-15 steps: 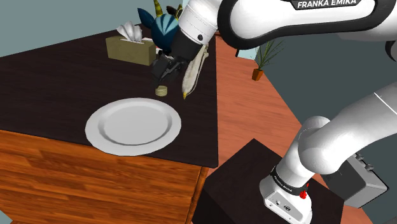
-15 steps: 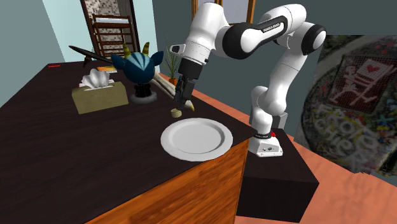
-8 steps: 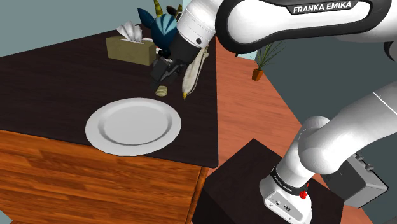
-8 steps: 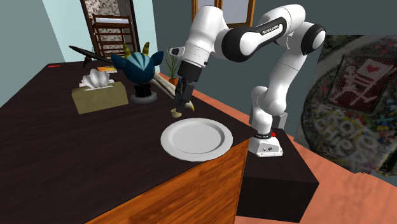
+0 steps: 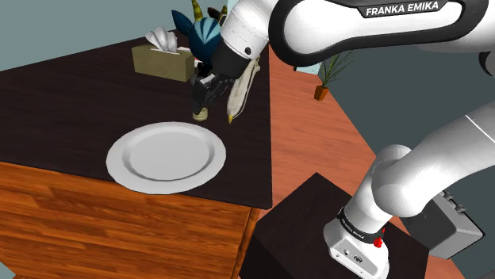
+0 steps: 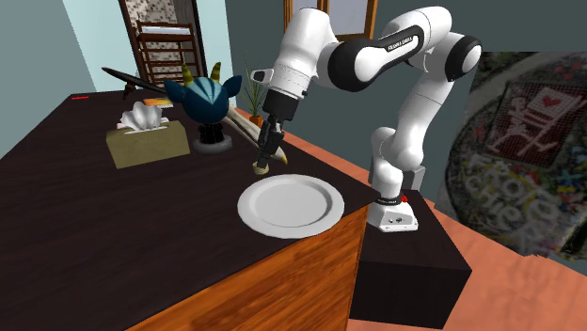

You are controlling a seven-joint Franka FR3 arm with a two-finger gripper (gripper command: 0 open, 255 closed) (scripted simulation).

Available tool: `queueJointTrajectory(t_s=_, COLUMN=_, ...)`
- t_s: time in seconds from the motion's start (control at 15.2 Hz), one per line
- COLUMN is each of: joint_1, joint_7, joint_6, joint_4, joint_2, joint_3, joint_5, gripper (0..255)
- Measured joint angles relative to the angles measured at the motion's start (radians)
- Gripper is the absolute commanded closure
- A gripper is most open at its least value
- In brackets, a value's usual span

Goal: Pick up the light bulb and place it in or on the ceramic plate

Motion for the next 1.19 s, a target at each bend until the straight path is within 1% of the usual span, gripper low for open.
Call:
queueJointTrajectory(t_s=0.33, joint_1=0.0, joint_7=0.0, joint_6=-0.006, joint_4=0.005, joint_2=0.0, joint_3=-0.001, joint_5=-0.001, gripper=255)
queueJointTrajectory(t_s=1.19, joint_1=-0.012, joint_7=0.014, joint_6=-0.172, joint_4=0.171, joint_2=0.0, joint_3=-0.019, joint_5=-0.021, gripper=255)
